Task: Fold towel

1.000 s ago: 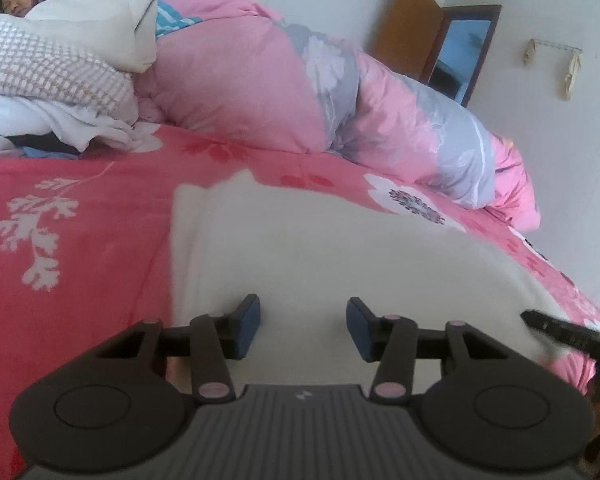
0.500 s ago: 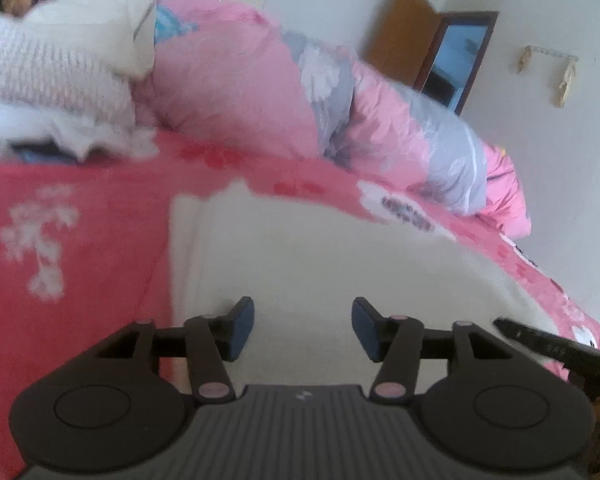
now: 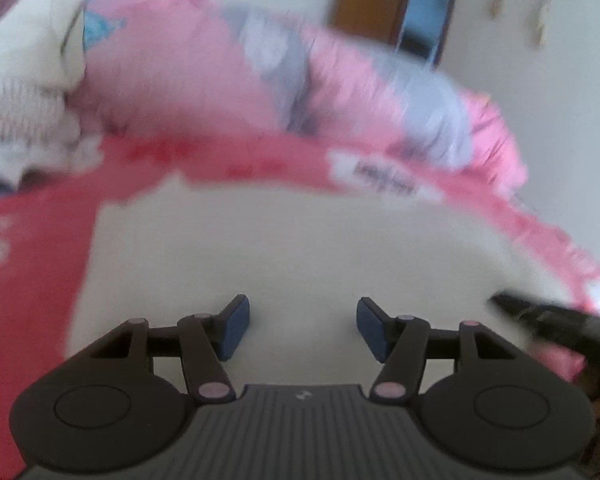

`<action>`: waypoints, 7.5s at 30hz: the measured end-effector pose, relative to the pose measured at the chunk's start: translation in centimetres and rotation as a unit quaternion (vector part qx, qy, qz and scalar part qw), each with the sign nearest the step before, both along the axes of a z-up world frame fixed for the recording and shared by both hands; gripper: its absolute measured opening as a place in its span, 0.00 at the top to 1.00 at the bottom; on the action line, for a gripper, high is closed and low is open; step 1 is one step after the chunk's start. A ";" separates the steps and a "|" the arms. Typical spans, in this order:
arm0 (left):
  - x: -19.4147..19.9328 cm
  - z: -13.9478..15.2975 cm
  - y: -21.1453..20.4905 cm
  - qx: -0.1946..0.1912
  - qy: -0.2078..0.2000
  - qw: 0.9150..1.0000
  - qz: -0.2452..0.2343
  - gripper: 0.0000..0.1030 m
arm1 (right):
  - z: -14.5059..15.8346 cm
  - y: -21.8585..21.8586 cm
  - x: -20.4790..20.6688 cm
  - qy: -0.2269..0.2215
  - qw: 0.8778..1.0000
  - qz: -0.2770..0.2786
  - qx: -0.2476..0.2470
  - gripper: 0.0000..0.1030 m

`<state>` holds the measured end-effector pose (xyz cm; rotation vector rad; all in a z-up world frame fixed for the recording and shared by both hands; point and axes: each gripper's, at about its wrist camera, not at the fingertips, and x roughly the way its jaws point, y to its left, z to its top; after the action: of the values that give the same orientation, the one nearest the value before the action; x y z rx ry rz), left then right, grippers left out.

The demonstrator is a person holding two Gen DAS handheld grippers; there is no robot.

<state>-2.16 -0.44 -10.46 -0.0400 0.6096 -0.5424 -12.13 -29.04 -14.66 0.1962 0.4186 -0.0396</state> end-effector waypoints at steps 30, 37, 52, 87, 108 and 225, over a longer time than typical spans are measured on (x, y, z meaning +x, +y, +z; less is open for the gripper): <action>-2.6 3.2 0.9 -0.028 -0.015 0.999 -0.011 0.32 | 0.2 3.9 -0.2 0.034 0.996 0.082 -0.016 0.67; -5.6 0.0 -1.0 0.027 0.002 0.999 -0.046 0.29 | 0.1 4.1 -0.3 0.035 0.996 0.079 -0.016 0.67; -6.3 -0.8 -1.8 0.041 -0.013 0.998 -0.045 0.21 | 1.9 7.2 -1.0 0.052 0.990 0.121 -0.055 0.66; -5.3 -0.6 2.3 0.022 -0.001 1.000 0.018 0.20 | -0.5 1.6 -2.9 0.041 0.999 0.019 -0.030 0.63; -5.2 -0.3 2.8 0.024 -0.001 1.000 0.007 0.19 | 0.2 -0.9 -3.1 0.047 0.997 -0.060 -0.030 0.63; 1.8 1.0 -4.0 0.062 0.036 0.997 -0.005 0.08 | 1.9 3.7 15.2 0.098 0.992 0.024 -0.070 0.40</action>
<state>-0.32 -4.46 -9.51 0.0598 0.7135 -0.5133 3.09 -25.35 -12.78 0.0427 0.6145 -0.0416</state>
